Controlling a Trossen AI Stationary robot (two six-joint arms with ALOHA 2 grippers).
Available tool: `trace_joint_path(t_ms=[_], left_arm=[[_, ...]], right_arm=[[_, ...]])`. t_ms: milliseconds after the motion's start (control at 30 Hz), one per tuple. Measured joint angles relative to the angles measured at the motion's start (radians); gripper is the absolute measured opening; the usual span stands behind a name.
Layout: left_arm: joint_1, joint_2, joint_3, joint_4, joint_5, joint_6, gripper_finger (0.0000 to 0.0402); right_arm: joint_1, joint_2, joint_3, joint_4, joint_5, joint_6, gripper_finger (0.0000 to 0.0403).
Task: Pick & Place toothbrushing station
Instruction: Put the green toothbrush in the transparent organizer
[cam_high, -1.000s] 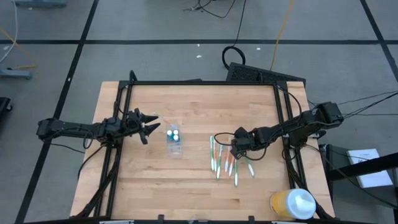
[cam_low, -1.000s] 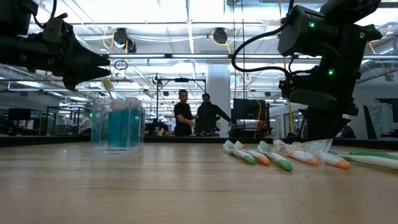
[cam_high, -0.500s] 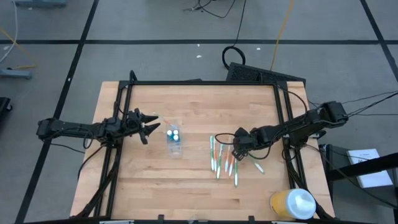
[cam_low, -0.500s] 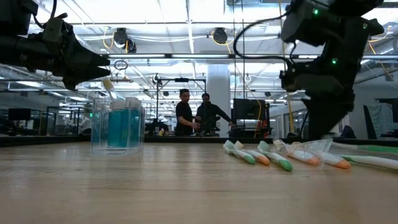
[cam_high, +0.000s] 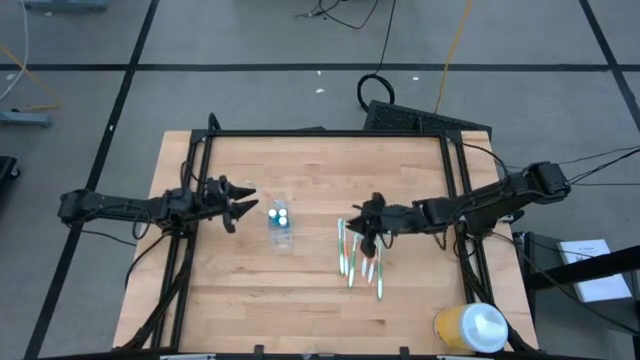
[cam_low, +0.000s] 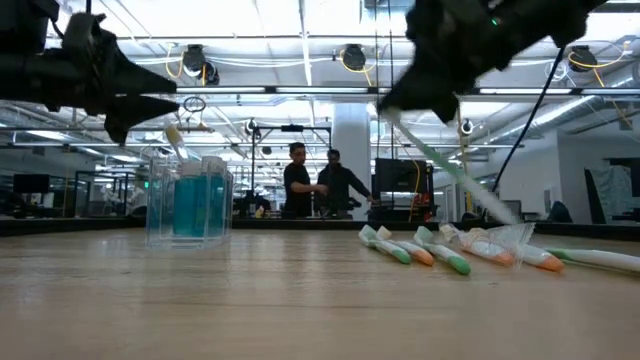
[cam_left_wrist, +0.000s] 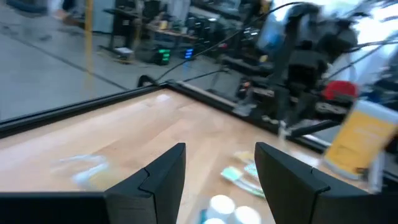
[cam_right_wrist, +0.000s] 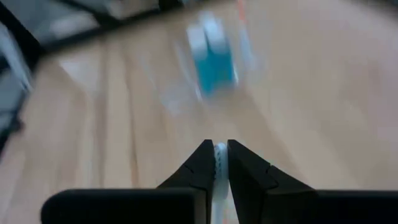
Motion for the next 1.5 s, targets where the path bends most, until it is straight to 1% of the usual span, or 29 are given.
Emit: trace_joint_path(t_ms=[100, 200, 400, 533, 633, 733, 867, 1100, 1300, 1500], left_arm=[[-0.006, 0.032, 0.0, 0.086, 0.06, -0.001, 0.02], [-0.029, 0.083, 0.0, 0.168, 0.067, 0.0, 0.02], [-0.09, 0.24, 0.006, 0.364, 0.065, 0.054, 0.02], [-0.12, 0.37, 0.07, 0.41, 0.056, 0.098, 0.02], [-0.133, 0.491, 0.156, 0.411, 0.055, 0.146, 0.02], [-0.135, 0.62, 0.255, 0.411, 0.056, 0.209, 0.02], [-0.135, 0.789, 0.383, 0.41, 0.056, 0.255, 0.02], [-0.135, 1.053, 0.592, 0.405, 0.057, 0.263, 0.02], [-0.132, 1.214, 0.731, 0.406, 0.057, 0.263, 0.02], [-0.121, 1.303, 0.808, 0.406, 0.058, 0.258, 0.02]], right_arm=[[-0.017, 0.013, 0.001, 0.172, 0.0, -0.124, 0.0028], [-0.03, 0.024, 0.001, 0.315, 0.0, -0.214, 0.0028], [-0.046, 0.033, 0.001, 0.482, -0.002, -0.323, 0.0028], [-0.047, 0.033, 0.001, 0.558, -0.003, -0.371, 0.0028], [-0.048, 0.033, 0.001, 0.61, -0.049, -0.381, 0.0028], [-0.05, 0.033, 0.001, 0.64, -0.082, -0.384, 0.0029], [-0.05, 0.033, 0.001, 0.642, -0.081, -0.397, 0.003], [-0.05, 0.033, 0.001, 0.652, -0.081, -0.398, 0.0031], [-0.05, 0.033, 0.001, 0.652, -0.082, -0.399, 0.0031], [-0.045, 0.032, 0.001, 0.652, -0.082, -0.399, 0.0031]])
